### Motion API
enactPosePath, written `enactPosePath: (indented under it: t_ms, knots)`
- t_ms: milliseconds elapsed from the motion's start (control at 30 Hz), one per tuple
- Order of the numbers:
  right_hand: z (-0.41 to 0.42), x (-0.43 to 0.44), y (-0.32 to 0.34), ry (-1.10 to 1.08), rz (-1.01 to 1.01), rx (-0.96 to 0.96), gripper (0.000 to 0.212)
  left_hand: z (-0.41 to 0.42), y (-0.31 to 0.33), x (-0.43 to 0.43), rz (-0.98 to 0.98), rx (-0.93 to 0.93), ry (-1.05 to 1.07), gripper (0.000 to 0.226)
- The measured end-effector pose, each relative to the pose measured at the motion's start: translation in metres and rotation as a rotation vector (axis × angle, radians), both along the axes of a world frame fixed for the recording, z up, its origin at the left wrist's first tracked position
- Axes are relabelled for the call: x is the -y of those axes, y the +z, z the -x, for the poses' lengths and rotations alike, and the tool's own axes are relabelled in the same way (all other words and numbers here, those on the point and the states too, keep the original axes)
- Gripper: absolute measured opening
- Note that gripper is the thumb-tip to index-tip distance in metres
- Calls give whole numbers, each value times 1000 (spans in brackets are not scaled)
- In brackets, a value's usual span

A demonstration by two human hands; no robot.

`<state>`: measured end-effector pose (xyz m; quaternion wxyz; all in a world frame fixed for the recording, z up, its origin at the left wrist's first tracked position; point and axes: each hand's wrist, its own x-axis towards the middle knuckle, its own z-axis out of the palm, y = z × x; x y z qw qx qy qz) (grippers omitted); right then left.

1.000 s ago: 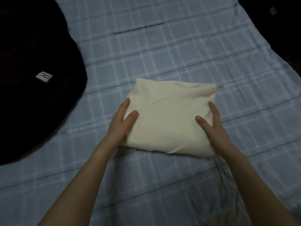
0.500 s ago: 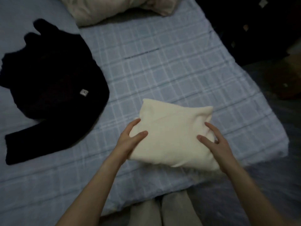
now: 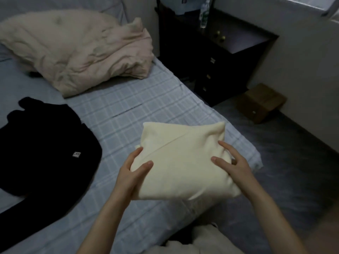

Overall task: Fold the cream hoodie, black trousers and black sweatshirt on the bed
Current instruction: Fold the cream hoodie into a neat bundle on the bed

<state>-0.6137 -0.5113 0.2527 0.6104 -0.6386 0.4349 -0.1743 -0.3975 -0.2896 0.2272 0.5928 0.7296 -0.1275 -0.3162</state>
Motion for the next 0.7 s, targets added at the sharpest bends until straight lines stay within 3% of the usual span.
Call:
enactPosePath:
  t_ms: [333,533,700]
  knots:
    - [68,124,-22,-13,-14,25,53,73,-9,120,-42,-11,17,62]
    - [123,237,-25,87,13,-51,58,149,-20,213,-64,-65,126,63]
    - [123,303,-23,204,3,-48,55,175,-20,259,-80,-80,209,61]
